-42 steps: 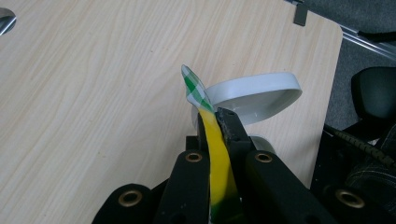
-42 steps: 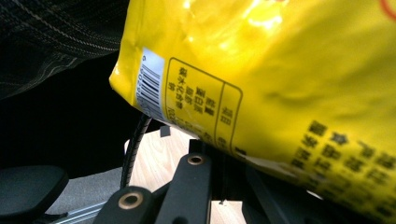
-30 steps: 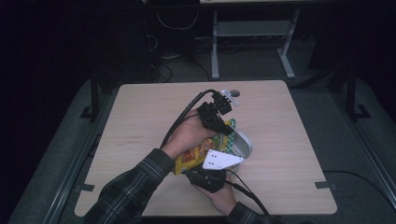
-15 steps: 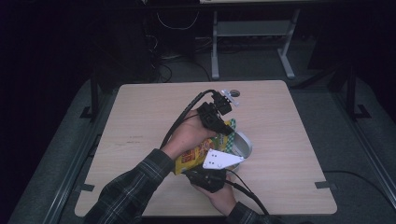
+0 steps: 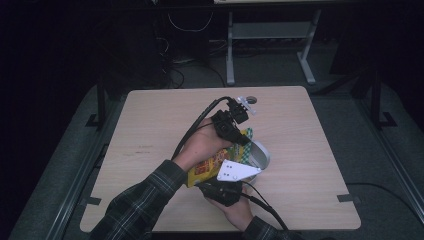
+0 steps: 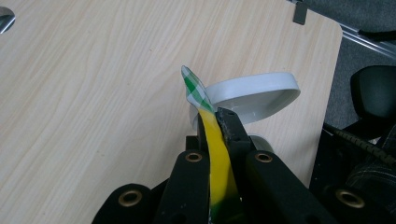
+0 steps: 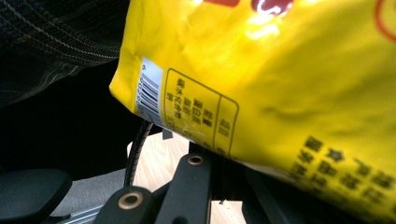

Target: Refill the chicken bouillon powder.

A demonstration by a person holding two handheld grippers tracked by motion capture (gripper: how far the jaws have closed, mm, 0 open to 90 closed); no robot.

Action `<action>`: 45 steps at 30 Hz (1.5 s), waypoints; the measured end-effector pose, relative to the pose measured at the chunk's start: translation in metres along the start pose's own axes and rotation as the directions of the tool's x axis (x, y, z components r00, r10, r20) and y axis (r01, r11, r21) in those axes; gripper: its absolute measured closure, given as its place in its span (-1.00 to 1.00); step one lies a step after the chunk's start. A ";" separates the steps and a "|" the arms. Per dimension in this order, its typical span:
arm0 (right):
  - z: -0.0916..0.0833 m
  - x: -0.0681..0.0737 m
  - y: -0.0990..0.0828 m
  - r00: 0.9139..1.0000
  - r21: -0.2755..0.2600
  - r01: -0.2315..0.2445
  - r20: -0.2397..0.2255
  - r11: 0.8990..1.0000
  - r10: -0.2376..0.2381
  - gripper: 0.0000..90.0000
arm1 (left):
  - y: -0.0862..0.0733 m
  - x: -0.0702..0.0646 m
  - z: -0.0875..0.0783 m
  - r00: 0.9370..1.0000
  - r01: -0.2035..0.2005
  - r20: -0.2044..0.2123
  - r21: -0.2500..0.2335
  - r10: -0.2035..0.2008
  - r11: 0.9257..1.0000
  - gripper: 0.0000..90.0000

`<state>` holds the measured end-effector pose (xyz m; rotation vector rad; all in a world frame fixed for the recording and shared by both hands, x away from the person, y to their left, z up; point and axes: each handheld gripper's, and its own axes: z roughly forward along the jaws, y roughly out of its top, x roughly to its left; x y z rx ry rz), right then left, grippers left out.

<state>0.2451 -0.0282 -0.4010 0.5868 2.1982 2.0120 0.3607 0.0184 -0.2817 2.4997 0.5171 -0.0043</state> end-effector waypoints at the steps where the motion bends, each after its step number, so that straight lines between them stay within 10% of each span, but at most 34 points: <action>1: 0.000 0.000 0.000 1.000 0.000 0.000 0.000 1.000 0.000 1.00 | 0.000 0.000 0.000 1.000 0.003 0.000 -0.003 -0.003 1.000 0.99; 45: 0.007 -0.001 -0.008 1.000 0.046 0.014 -0.024 0.999 -0.013 1.00 | -0.012 -0.003 -0.013 0.999 -0.002 0.045 -0.064 0.005 0.998 0.99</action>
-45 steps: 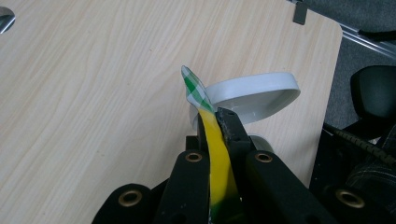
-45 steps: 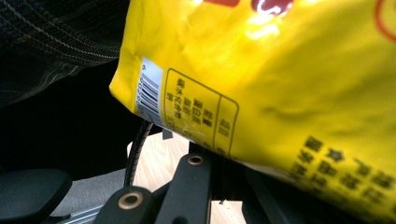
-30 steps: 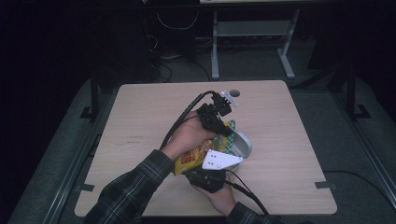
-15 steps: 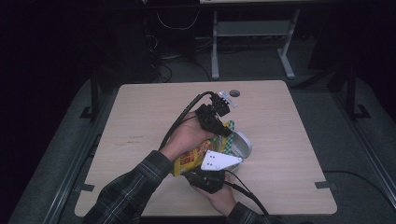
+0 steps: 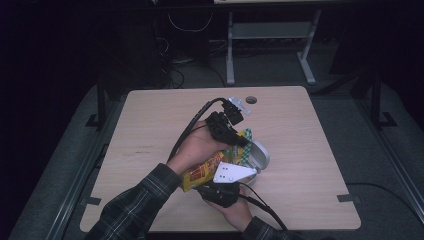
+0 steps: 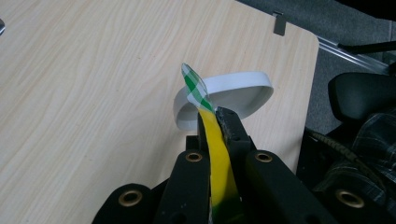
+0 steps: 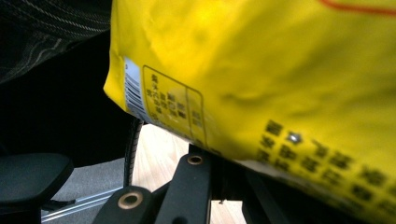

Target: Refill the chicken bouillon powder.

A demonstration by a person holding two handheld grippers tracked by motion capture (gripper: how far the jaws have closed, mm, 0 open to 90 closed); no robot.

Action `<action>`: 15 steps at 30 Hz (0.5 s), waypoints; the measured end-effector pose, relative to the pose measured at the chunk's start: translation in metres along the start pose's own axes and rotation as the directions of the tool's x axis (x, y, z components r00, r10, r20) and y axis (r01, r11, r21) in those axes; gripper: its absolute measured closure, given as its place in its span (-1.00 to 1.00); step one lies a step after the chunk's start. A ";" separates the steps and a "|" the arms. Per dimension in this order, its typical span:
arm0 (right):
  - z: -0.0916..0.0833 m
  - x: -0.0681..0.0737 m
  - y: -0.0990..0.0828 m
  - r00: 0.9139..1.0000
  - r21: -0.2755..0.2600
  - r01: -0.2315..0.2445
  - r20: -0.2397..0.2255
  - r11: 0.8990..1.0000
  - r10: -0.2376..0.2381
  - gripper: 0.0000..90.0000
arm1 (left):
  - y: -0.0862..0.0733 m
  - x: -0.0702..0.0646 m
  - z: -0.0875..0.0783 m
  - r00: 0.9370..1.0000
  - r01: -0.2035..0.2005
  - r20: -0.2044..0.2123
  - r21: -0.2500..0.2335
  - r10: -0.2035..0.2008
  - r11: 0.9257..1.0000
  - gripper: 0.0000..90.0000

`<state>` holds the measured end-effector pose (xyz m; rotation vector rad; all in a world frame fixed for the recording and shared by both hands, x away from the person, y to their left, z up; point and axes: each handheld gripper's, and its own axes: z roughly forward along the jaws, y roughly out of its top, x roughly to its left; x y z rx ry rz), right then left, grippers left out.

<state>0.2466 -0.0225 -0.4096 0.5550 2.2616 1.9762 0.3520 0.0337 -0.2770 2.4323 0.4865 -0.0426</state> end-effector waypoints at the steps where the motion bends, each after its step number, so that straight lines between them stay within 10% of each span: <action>1: 0.000 0.000 0.000 1.000 0.003 0.001 0.000 1.000 -0.001 1.00 | -0.001 0.001 -0.001 1.000 0.002 0.003 -0.001 -0.002 1.000 0.99; 15: 0.005 -0.005 -0.007 1.000 0.043 -0.015 0.020 0.999 0.014 1.00 | -0.016 0.006 -0.021 0.998 -0.005 0.066 -0.064 0.010 0.998 1.00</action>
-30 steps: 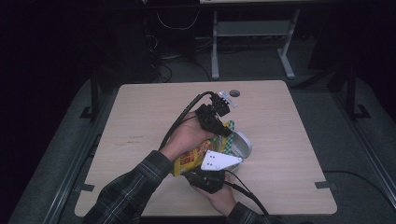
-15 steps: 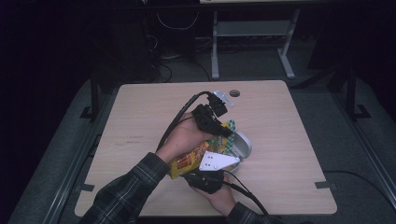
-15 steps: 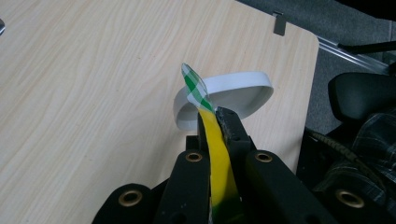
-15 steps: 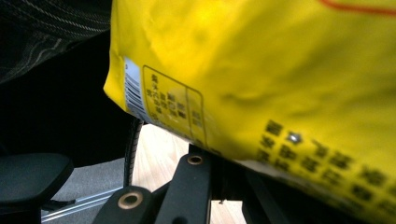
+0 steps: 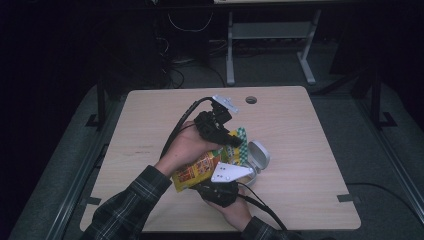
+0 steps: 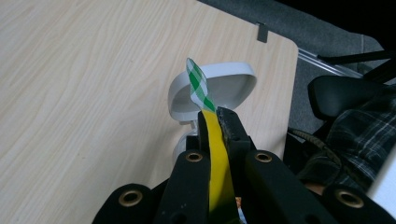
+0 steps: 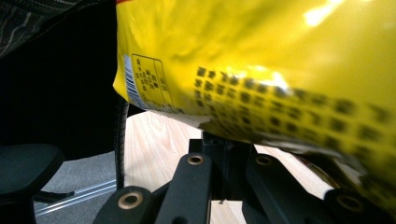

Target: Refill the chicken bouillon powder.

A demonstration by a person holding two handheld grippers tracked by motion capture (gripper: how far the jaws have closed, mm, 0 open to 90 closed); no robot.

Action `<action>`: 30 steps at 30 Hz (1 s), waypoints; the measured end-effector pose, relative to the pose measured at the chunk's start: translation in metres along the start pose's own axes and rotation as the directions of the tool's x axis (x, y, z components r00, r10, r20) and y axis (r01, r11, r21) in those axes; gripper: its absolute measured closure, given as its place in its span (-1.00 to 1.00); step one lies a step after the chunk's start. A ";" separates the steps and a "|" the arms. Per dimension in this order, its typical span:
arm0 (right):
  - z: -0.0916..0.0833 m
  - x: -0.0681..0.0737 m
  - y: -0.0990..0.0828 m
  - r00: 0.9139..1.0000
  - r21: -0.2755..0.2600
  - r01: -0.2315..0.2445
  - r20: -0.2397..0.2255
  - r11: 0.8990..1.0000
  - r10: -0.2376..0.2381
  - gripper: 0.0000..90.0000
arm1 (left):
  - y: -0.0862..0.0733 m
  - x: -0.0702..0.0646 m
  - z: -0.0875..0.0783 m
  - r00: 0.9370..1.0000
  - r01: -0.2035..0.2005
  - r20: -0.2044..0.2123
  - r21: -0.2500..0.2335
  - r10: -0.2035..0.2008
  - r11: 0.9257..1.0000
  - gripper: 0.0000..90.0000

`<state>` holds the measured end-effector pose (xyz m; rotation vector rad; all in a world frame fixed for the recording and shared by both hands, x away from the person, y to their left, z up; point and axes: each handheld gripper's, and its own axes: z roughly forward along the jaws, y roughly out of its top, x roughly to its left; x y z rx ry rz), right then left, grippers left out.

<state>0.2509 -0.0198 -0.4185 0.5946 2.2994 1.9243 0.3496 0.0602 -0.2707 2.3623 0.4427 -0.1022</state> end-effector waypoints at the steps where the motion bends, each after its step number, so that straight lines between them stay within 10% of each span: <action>1: 0.000 0.000 0.000 1.000 0.001 -0.001 0.001 1.000 0.001 1.00 | -0.001 0.000 -0.002 1.000 0.001 0.001 -0.007 -0.001 1.000 1.00; 15: 0.003 0.000 -0.004 1.000 0.024 -0.018 0.010 1.000 0.018 1.00 | -0.022 0.003 -0.028 1.000 -0.008 0.013 -0.119 0.010 0.993 1.00; 30: 0.002 0.001 -0.004 1.000 0.029 -0.009 0.011 1.000 0.009 1.00 | -0.044 0.016 -0.060 1.000 0.002 -0.019 -0.260 -0.007 0.966 1.00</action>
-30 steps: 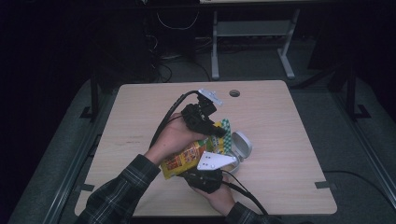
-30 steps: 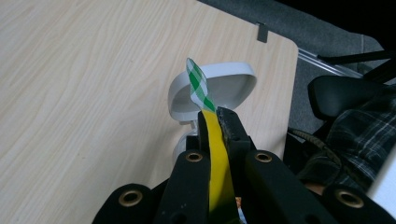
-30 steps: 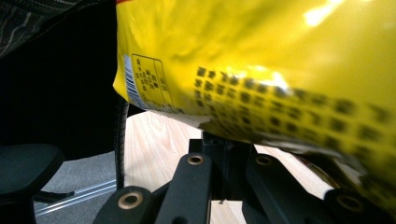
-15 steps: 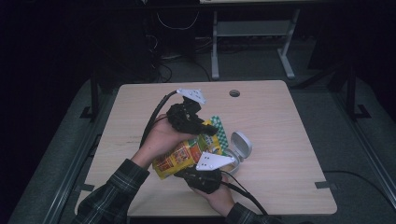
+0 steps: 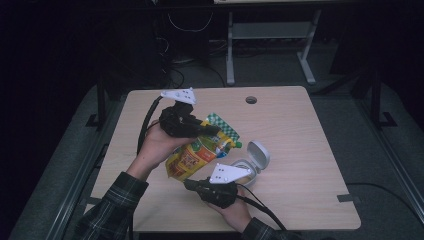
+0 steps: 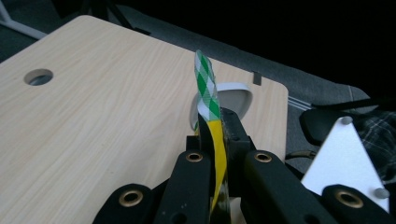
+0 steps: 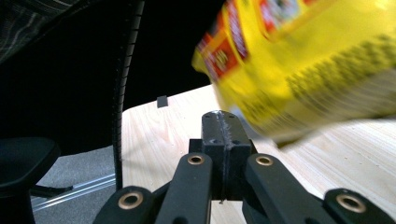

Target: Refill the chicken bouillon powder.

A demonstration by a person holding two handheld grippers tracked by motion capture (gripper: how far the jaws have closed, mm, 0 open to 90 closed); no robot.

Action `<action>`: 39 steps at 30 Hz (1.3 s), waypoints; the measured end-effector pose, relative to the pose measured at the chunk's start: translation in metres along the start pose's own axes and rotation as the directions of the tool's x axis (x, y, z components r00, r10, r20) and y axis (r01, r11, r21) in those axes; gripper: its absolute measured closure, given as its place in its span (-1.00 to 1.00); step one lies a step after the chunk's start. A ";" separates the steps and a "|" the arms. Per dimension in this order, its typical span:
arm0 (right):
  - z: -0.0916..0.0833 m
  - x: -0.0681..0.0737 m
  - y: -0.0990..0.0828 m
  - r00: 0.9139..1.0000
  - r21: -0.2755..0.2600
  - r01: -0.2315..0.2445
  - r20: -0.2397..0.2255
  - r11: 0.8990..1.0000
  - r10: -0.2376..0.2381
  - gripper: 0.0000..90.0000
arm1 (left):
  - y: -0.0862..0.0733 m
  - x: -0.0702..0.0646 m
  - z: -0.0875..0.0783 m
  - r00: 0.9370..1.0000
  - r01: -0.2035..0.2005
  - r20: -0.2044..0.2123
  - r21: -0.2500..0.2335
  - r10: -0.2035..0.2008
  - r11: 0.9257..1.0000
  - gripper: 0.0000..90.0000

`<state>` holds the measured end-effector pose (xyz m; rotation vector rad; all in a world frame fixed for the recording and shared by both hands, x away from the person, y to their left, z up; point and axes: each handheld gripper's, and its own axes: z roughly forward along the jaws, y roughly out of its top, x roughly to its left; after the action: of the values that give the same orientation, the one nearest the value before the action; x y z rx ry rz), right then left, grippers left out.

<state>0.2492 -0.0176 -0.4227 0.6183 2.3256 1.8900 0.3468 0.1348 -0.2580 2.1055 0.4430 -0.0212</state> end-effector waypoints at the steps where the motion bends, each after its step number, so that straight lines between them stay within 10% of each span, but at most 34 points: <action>1: 0.000 0.000 0.000 1.000 0.001 0.001 0.000 1.000 -0.001 1.00 | -0.001 0.001 0.000 1.000 0.000 -0.009 -0.006 0.000 1.000 1.00; 39: -0.069 -0.016 0.011 0.992 0.035 0.024 0.121 0.999 -0.028 1.00 | -0.071 0.052 0.023 0.986 0.019 -0.158 -0.149 -0.043 0.989 1.00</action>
<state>0.2457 -0.0851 -0.3991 0.6826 2.2819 1.7535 0.3761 0.1657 -0.3381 1.9618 0.5572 0.1607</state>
